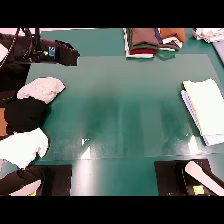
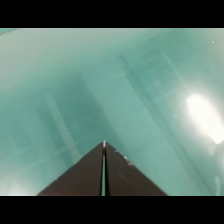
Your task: Fold the shirts.
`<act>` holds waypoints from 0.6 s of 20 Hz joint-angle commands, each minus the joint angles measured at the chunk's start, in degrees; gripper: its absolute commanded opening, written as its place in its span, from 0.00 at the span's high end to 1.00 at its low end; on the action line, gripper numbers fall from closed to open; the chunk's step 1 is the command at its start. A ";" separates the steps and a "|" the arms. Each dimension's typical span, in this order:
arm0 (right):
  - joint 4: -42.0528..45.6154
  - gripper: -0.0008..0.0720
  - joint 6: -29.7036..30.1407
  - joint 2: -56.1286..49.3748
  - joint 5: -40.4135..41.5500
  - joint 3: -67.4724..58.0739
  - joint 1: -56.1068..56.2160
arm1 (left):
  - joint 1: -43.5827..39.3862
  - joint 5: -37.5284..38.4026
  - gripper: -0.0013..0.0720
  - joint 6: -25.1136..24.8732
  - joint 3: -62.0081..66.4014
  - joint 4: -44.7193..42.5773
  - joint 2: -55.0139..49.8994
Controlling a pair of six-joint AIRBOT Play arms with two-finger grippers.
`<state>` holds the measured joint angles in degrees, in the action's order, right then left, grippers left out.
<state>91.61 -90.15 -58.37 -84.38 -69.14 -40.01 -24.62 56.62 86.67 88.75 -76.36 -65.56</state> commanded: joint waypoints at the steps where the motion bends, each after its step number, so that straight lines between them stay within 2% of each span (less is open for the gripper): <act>1: -8.52 0.17 -0.02 2.97 3.26 0.55 5.86 | -0.04 -0.44 0.95 -0.13 0.00 0.07 0.00; 4: -16.33 0.17 -0.04 5.35 9.16 0.55 17.86 | -0.04 -2.36 0.95 -0.11 0.00 0.02 -0.02; 8: -17.57 0.17 -0.07 4.42 12.48 0.55 35.32 | -0.04 -3.30 0.95 -0.11 0.00 0.07 0.04; 9: -17.62 0.20 -0.04 3.69 12.90 0.55 38.91 | -0.04 -3.89 0.95 -0.11 0.00 0.07 0.02; 11: -17.53 0.48 -0.02 2.23 14.53 0.55 45.24 | -0.04 -4.35 0.95 -0.11 0.00 0.07 0.02; 12: -17.53 0.70 0.00 1.70 15.56 0.55 47.78 | -0.04 -4.35 0.95 -0.11 0.00 0.07 0.02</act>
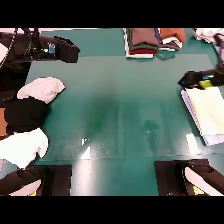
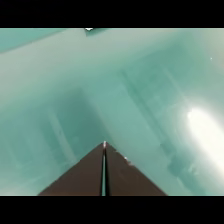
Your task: Fold the shirts.
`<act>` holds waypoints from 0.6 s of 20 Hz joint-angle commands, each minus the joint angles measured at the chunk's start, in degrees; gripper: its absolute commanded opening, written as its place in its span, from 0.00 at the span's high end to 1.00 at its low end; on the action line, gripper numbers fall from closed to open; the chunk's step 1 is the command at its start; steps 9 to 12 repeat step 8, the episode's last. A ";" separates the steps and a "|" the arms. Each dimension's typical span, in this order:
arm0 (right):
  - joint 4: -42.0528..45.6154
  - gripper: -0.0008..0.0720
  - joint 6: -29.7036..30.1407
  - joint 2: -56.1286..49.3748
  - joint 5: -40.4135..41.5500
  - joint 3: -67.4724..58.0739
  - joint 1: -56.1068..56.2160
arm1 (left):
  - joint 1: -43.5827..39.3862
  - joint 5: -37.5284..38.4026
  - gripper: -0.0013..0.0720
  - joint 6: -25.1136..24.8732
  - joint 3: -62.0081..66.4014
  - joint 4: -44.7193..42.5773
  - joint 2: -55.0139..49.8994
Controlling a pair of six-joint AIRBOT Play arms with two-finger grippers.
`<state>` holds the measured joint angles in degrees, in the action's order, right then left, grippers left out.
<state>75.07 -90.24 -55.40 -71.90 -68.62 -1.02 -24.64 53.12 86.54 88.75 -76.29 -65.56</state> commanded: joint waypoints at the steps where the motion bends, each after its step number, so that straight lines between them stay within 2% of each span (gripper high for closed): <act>1: -0.76 0.97 0.11 -1.64 4.20 0.02 11.04 | -0.02 -0.85 0.95 0.02 0.00 0.00 0.02; 4: -0.13 0.97 0.07 -1.64 7.06 0.02 14.97 | -0.02 -0.85 0.95 0.02 0.00 0.00 0.02; 12: -0.17 0.97 0.02 -1.62 6.67 0.02 15.58 | -0.02 -0.85 0.95 0.02 0.00 0.00 0.02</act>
